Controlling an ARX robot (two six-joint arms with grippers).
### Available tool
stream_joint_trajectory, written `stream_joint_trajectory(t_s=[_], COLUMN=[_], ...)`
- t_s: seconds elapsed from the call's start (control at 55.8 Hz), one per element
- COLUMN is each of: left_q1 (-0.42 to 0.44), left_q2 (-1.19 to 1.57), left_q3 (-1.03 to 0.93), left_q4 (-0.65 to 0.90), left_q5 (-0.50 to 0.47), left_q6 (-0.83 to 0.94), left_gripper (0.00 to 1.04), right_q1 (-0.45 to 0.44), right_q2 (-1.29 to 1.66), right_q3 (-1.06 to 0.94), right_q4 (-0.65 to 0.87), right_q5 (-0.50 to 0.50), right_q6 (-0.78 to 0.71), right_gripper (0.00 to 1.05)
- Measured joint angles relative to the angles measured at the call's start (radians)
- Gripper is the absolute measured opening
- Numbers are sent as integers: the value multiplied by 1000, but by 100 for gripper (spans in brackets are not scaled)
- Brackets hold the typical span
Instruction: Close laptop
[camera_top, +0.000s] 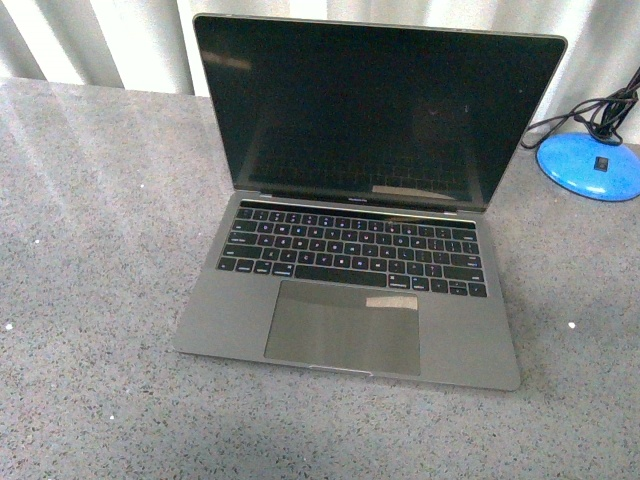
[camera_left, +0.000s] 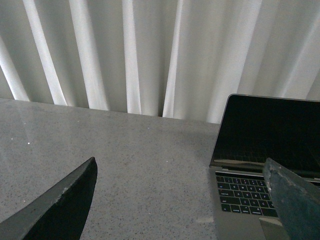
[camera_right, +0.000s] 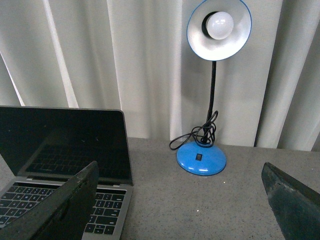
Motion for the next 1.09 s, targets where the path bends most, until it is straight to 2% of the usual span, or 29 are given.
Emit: stream_joint_trajectory(t_s=[1.093], left_q1=[0], left_q2=[0], left_q3=[0], left_q4=[0], left_q5=[0], left_q6=[0], left_gripper=[98], right_q1=[0], right_q2=[0], right_q3=[0], right_q4=[0], right_q5=[0], right_q6=[0], right_gripper=[95])
